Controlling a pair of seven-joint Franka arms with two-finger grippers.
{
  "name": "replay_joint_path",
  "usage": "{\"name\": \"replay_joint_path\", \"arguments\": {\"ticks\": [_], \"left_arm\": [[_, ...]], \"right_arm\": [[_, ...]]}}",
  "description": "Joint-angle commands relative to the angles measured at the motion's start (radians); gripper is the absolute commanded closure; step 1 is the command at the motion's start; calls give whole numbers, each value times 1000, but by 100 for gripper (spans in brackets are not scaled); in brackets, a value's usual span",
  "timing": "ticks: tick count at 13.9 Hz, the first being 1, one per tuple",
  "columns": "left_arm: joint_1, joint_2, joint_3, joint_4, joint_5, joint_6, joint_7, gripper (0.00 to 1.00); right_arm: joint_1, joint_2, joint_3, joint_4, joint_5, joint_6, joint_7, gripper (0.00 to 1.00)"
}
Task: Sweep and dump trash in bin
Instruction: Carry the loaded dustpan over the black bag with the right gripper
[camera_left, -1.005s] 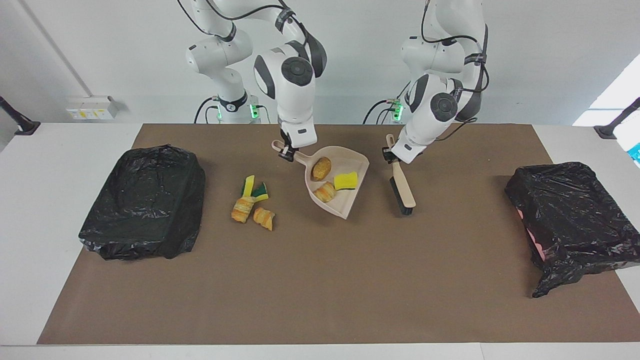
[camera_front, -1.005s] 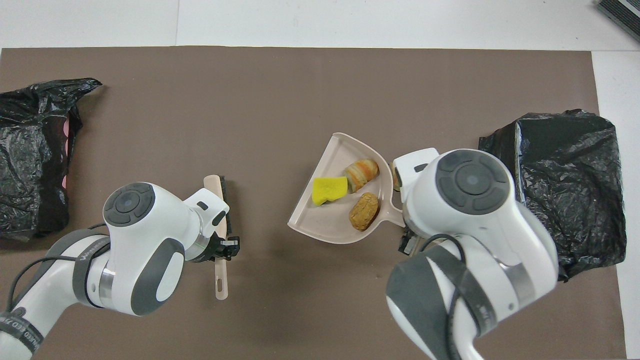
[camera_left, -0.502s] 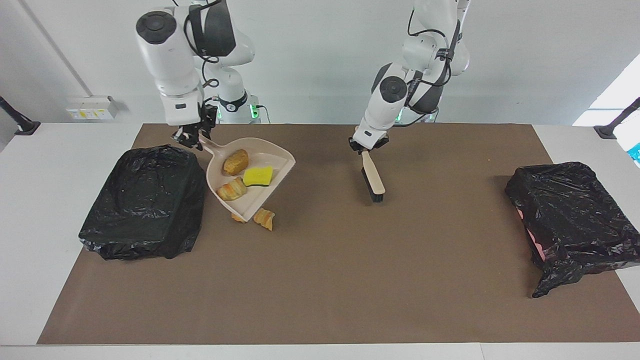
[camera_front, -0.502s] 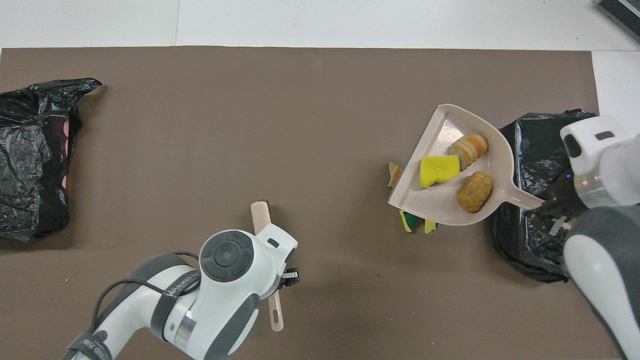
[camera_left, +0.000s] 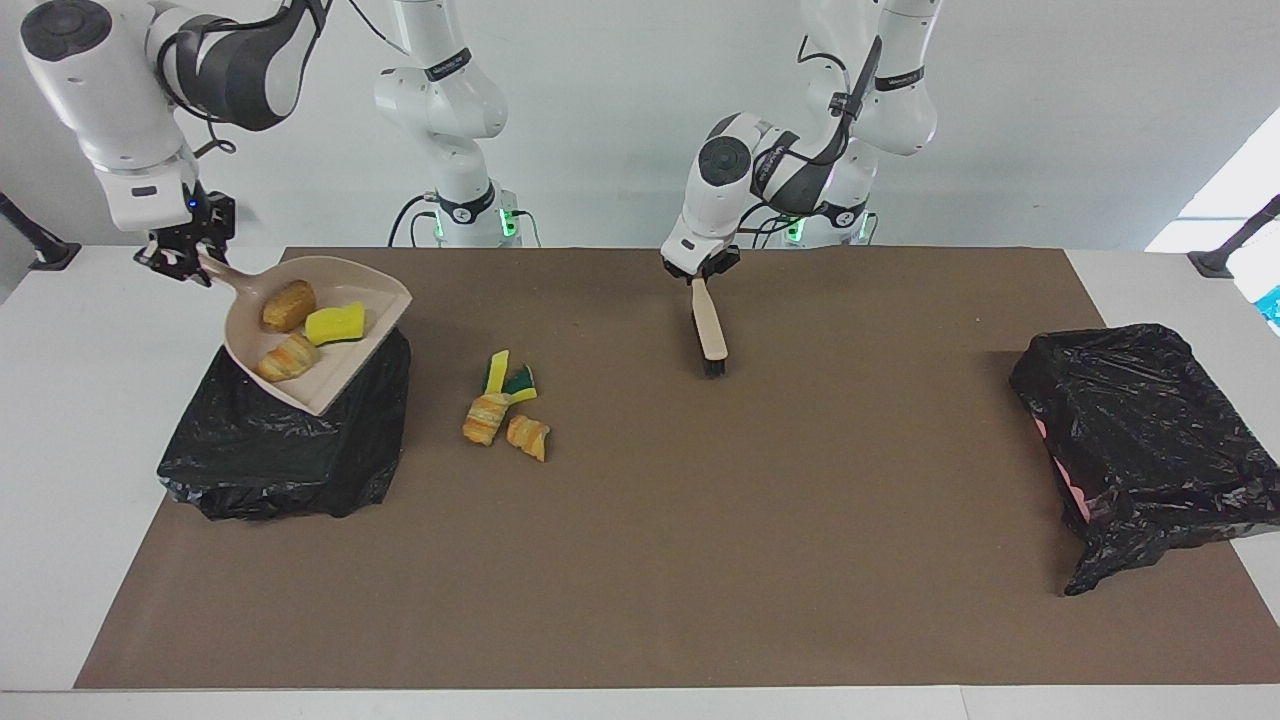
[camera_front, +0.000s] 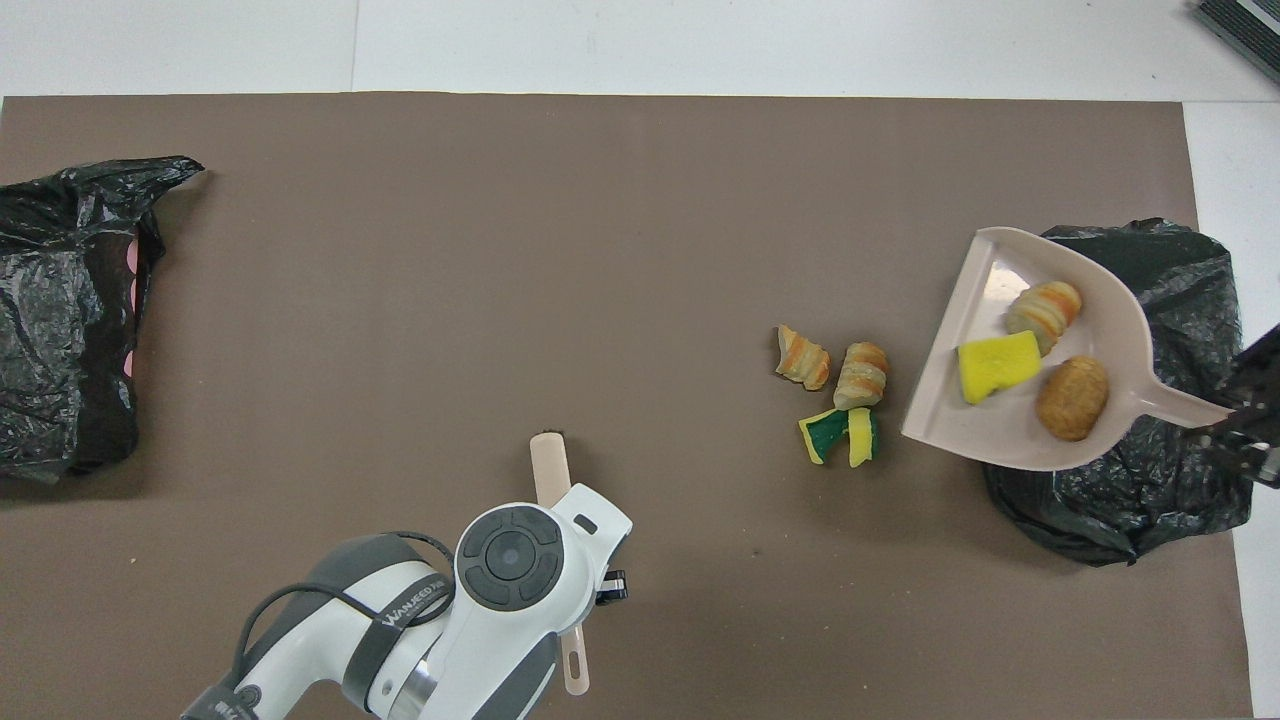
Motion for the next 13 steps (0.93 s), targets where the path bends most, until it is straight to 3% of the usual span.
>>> {"name": "replay_joint_path", "arguments": {"ticks": [1,2,6,13], "left_arm": [[-12,-23,19,-32,-19,34,11,49],[-7,-15,20,-20,-19,33,13,0],[137,-7,28,69,-16,-44,130,0],[546,4,28,290,4,-288,560,0]], "right_arm": [[-99,34,17,7,-68,118,-126,100],[-108,48,17,5,-94,160,-158,100],[-96,86,18,2,-257,251,-152,100],[39,85,22,-38,-559,256,-144,100]]}}
